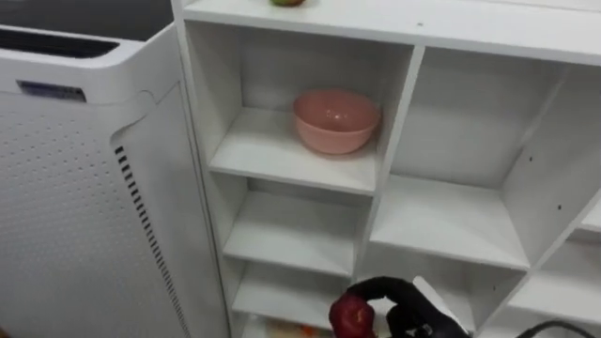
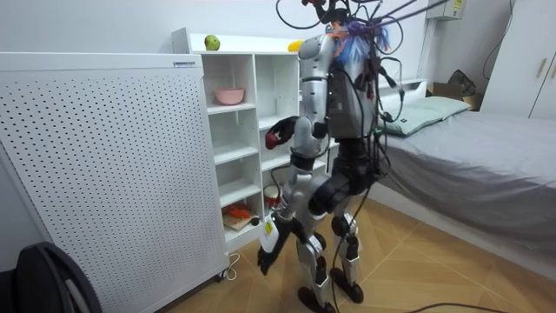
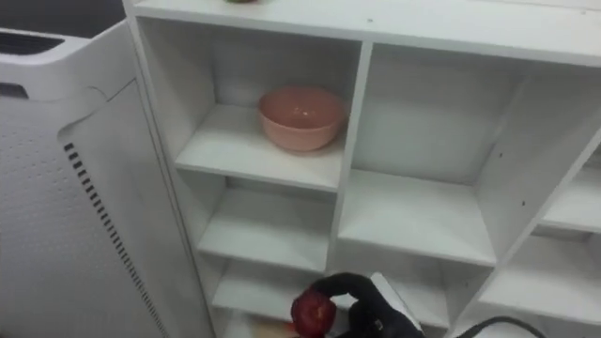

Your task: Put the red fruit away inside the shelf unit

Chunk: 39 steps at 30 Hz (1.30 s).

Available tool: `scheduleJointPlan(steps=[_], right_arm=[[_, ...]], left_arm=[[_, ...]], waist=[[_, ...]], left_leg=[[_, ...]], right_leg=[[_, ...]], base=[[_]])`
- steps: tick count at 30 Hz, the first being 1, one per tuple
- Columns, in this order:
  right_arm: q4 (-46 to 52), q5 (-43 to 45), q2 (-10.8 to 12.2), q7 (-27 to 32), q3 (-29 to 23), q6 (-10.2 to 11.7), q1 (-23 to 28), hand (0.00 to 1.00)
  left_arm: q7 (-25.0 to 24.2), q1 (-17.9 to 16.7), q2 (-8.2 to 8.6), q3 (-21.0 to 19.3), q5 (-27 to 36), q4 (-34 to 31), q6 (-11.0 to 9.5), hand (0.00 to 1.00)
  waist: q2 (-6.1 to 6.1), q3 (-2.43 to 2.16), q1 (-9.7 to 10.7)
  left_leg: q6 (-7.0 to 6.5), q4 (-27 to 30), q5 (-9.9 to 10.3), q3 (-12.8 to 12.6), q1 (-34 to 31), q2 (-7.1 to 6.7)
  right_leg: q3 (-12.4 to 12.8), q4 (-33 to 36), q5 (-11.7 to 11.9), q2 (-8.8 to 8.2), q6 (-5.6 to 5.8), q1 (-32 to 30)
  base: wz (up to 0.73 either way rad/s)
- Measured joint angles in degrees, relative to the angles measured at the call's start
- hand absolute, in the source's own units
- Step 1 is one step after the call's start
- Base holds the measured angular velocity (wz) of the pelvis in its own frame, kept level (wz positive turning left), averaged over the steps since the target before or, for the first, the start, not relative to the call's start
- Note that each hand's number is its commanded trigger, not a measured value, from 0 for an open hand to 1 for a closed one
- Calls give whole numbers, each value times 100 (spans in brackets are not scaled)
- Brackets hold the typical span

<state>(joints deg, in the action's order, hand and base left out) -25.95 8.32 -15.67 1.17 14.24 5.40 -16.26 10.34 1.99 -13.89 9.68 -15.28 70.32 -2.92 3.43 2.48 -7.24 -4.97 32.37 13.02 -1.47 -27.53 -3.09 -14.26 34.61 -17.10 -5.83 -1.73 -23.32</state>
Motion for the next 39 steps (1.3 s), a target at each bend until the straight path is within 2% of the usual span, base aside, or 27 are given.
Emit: scheduleJointPlan(steps=[3, 8, 10, 11, 14, 17, 19, 23, 26, 28, 33, 39], right_arm=[[-302, 7, -19, 278, -1, 186, -189, 100], [-792, 74, -81, 701, -31, 295, -369, 100], [-1050, 77, -202, 920, -34, 390, -416, 100], [-1149, 79, -226, 963, -34, 398, -446, 100], [-1641, 67, -353, 1199, -35, 395, -785, 100], [-1910, -32, -512, 1441, -35, 394, -1111, 100], [-2065, -78, -617, 1628, -33, 398, -1309, 100], [-2302, -76, -884, 1881, 24, 381, -1659, 100], [-2489, -56, -1062, 2161, 28, 330, -1989, 100], [-2711, -5, -1197, 2357, 28, 324, -2269, 100], [-2737, 44, -1428, 2657, 45, 241, -2433, 100], [-2873, 45, -1587, 2882, 315, 60, -2565, 100]], left_arm=[[185, 75, -4, 11, 0, -106, -13, 0], [405, 92, 8, 46, 8, -329, -30, 0], [544, 73, 3, 251, 139, -406, -30, 0], [558, 74, -5, 291, 146, -437, -29, 0], [600, 86, -4, 532, 228, -567, -9, 0], [642, 82, -4, 665, 229, -741, 7, 0], [662, 87, -30, 684, 228, -827, 13, 0], [663, 98, -65, 778, 235, -889, 49, 0], [651, 68, -71, 882, 346, -1009, 146, 0], [639, 75, -87, 865, 351, -1101, 172, 0], [516, 67, -145, 866, 597, -1232, 255, 0], [521, 13, -345, 856, 895, -1571, 268, 0]], waist=[[22, 19, -83], [29, 28, -152], [-18, 59, -143], [-16, 61, -145], [-2, 73, -179], [24, 93, -218], [75, 110, -236], [100, 122, -227], [154, 148, -247], [218, 145, -267], [232, 145, -275], [292, 143, -318]], left_leg=[[64, 412, 11, 34, -630, -2], [104, 968, -1, 77, -1472, 28], [110, 1166, -4, 116, -1744, 16], [112, 1196, -6, 109, -1800, 15], [111, 1363, -6, -4, -2121, 10], [121, 1518, -15, -41, -2447, -59], [130, 1581, -21, -95, -2643, -65], [147, 1781, -31, -100, -2993, -47], [140, 1915, -21, -87, -3199, -38], [143, 1996, -16, -98, -3346, -42], [138, 2184, 39, -99, -3533, -61], [158, 2260, 40, -76, -3742, -62]], right_leg=[[-42, 461, -197, -118, -100, -619], [-56, 1063, -295, -160, -178, -1435], [-159, 1271, -331, -238, -231, -1665], [-163, 1318, -338, -256, -239, -1722], [-112, 1619, -381, -357, -278, -2108], [-21, 1921, -455, -434, -288, -2507], [-32, 2078, -503, -522, -335, -2732], [-135, 2314, -580, -617, -417, -3024], [-152, 2447, -622, -629, -433, -3207], [-135, 2548, -637, -647, -451, -3375], [-130, 2741, -697, -697, -470, -3543], [-166, 2815, -726, -717, -477, -3728]], base=[[11], [7], [12], [10], [0], [6], [11], [16], [6], [3], [2], [0]])
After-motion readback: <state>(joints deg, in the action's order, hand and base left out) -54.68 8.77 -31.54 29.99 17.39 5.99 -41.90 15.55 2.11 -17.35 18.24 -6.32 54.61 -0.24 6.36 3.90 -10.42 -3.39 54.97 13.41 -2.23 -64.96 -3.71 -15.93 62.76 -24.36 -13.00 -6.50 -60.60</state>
